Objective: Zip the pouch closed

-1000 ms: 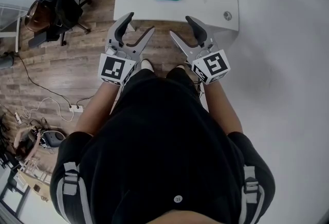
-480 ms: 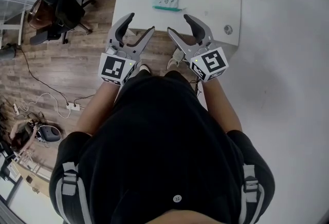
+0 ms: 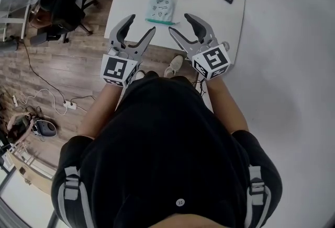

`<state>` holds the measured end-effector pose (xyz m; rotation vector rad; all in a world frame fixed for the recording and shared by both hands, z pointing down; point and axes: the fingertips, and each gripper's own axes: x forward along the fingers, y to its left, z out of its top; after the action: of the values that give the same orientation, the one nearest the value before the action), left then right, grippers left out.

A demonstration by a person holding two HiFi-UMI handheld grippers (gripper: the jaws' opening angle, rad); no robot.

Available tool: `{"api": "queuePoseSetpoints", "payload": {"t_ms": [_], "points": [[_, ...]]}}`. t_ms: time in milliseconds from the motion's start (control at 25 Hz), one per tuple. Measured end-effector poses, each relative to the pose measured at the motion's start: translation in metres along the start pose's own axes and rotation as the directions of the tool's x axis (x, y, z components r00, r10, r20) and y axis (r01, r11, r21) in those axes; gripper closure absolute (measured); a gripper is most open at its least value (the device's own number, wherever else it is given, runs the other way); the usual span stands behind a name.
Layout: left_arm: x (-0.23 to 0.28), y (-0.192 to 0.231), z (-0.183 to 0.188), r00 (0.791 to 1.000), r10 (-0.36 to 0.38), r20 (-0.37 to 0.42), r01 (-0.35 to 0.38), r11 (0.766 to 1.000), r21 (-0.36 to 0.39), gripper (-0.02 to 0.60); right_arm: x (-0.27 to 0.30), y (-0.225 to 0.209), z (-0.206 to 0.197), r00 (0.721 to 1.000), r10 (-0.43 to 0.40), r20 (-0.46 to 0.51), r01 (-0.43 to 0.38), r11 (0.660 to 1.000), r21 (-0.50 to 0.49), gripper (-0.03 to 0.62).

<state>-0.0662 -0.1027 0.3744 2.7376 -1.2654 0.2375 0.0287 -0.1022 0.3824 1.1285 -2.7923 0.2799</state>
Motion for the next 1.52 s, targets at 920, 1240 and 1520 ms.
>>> {"api": "queuePoseSetpoints", "payload": {"t_ms": [920,1240,1520], "points": [[0.116,-0.043,-0.14,0.933,-0.118,-0.34,0.054,0.98,-0.194,0.298,0.028,-0.118,-0.17,0.923,0.136,-0.36,-0.119,0.99,0.069,0.35],[0.139,-0.045,-0.199,0.879,-0.214,-0.426,0.062,0.937,-0.343,0.306,0.047,-0.128,-0.214,0.858,0.145,-0.493,-0.157,0.987,0.016,0.352],[0.147,-0.048,-0.238,0.825,-0.235,-0.513,0.061,0.941,-0.333,0.317,0.062,-0.132,-0.246,0.813,0.159,-0.56,-0.197,0.98,-0.007,0.369]]}}
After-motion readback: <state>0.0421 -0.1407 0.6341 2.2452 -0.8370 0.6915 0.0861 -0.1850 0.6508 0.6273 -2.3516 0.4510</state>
